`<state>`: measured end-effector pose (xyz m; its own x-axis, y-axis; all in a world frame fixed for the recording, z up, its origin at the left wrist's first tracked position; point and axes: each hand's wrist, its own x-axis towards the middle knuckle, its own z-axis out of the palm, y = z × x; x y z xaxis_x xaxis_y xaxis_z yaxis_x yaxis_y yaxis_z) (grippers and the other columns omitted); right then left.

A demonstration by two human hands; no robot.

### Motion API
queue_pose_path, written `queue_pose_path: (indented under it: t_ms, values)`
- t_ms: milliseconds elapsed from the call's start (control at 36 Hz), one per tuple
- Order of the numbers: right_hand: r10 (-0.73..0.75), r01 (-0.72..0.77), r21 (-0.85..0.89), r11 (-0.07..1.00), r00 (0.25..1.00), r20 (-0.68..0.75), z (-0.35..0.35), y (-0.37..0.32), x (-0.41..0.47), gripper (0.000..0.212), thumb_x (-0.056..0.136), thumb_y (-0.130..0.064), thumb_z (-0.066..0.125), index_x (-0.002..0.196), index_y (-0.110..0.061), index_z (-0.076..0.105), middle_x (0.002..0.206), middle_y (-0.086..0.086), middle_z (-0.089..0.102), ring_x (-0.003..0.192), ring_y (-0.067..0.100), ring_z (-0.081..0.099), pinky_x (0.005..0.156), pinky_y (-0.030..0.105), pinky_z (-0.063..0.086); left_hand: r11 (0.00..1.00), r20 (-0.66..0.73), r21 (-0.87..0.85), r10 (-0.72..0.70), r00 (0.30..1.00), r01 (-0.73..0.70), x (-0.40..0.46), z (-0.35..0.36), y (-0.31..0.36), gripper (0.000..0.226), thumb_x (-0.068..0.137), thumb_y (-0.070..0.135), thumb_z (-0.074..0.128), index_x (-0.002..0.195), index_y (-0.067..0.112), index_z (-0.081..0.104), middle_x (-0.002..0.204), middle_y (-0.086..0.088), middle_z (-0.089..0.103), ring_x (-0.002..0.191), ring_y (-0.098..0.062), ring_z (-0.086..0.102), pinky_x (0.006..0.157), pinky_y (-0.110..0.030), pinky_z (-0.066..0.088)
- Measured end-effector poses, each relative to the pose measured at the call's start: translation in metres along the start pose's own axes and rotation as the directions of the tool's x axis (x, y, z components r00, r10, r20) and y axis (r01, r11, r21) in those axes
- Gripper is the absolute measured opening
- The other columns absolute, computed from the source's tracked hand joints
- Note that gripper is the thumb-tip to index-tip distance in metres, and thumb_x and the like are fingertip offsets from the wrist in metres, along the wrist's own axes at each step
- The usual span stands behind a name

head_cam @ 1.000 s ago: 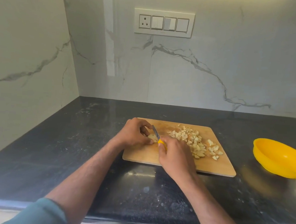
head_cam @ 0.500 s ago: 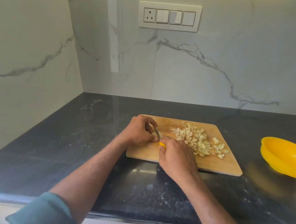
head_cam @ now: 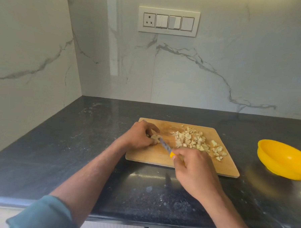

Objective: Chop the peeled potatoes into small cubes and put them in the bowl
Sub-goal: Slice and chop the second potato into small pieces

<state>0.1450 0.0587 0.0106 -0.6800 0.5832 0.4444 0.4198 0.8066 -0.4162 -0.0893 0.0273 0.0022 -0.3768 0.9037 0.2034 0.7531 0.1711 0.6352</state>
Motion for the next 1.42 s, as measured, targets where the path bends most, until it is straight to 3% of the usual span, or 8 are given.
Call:
queue_pose_path:
  t_ms: [83,278,667,1000,1111,1222,1333,1417]
  values:
    - [0.034,-0.031,0.046,0.998,0.997,-0.066,-0.002,0.003,0.005,0.026,0.096,-0.021,0.061,0.119,-0.018,0.073,0.101,-0.006,0.076,0.062,-0.001,0.059,0.053,0.007,0.039,0.999,-0.016,-0.048,-0.024,1.000,0.023,0.001,-0.004,-0.004,0.053,0.075,0.021,0.090,0.123,0.027,0.069,0.093,0.001,0.070,0.082,-0.008,0.063,0.078,-0.018,0.050]
    - [0.033,-0.032,0.004,0.999,0.998,-0.047,0.018,-0.007,0.028,0.025,0.100,-0.024,0.056,0.120,-0.019,0.070,0.070,-0.010,0.063,0.045,-0.003,0.041,0.040,0.014,0.028,0.998,-0.092,-0.050,-0.046,0.995,0.042,0.002,-0.008,-0.008,0.054,0.065,0.021,0.097,0.113,0.016,0.074,0.081,0.004,0.075,0.077,-0.007,0.070,0.076,-0.021,0.056]
    - [-0.047,0.044,-0.139,0.989,0.999,-0.021,0.040,-0.014,0.034,0.028,0.102,-0.032,0.050,0.125,-0.025,0.065,0.087,-0.003,0.073,0.074,0.015,0.066,0.055,0.019,0.031,0.995,-0.090,-0.095,-0.048,0.995,0.040,0.003,-0.007,-0.006,0.048,0.065,0.014,0.097,0.108,0.013,0.075,0.076,0.001,0.076,0.072,-0.008,0.073,0.081,-0.029,0.061]
    - [-0.037,0.040,-0.099,0.994,0.999,0.036,0.037,-0.019,0.027,0.029,0.102,-0.026,0.052,0.129,-0.024,0.062,0.087,-0.007,0.071,0.056,0.004,0.043,0.046,0.013,0.021,0.992,-0.083,-0.096,-0.085,0.993,0.077,0.002,-0.006,-0.006,0.043,0.065,0.010,0.095,0.104,0.013,0.077,0.075,0.000,0.077,0.075,-0.010,0.074,0.082,-0.028,0.059]
    - [-0.054,0.059,-0.094,0.994,0.997,0.055,0.036,-0.017,0.017,0.029,0.101,-0.027,0.053,0.127,-0.022,0.063,0.089,-0.010,0.067,0.069,0.007,0.053,0.056,0.014,0.031,0.992,-0.076,-0.091,-0.096,0.992,0.089,0.001,-0.007,-0.004,0.042,0.068,0.010,0.094,0.105,0.014,0.077,0.076,0.002,0.076,0.072,-0.005,0.071,0.074,-0.017,0.055]
    - [-0.031,0.033,-0.051,0.998,0.998,0.052,0.025,-0.012,0.005,0.030,0.099,-0.028,0.056,0.127,-0.023,0.065,0.108,-0.010,0.073,0.092,0.006,0.065,0.073,0.011,0.044,0.991,-0.092,-0.087,-0.113,0.989,0.105,-0.001,-0.006,-0.001,0.042,0.068,0.015,0.095,0.106,0.016,0.076,0.080,0.003,0.075,0.076,-0.007,0.071,0.077,-0.021,0.057]
    - [0.059,-0.058,0.089,0.994,0.998,-0.019,0.013,-0.007,-0.001,0.024,0.096,-0.019,0.060,0.116,-0.019,0.073,0.064,-0.022,0.055,0.050,-0.002,0.053,0.046,0.011,0.035,0.990,-0.091,-0.079,-0.128,0.988,0.121,0.000,-0.007,-0.001,0.046,0.066,0.019,0.096,0.107,0.014,0.075,0.079,0.004,0.076,0.075,-0.006,0.072,0.078,-0.022,0.059]
    - [0.082,-0.072,0.102,0.992,0.991,-0.102,0.013,-0.005,0.005,0.024,0.096,-0.019,0.061,0.117,-0.017,0.073,0.067,-0.021,0.048,0.043,-0.004,0.037,0.046,0.010,0.034,0.988,-0.074,-0.086,-0.138,0.988,0.132,0.001,-0.010,-0.003,0.053,0.065,0.020,0.097,0.112,0.013,0.074,0.077,0.004,0.077,0.074,-0.005,0.073,0.084,-0.026,0.059]
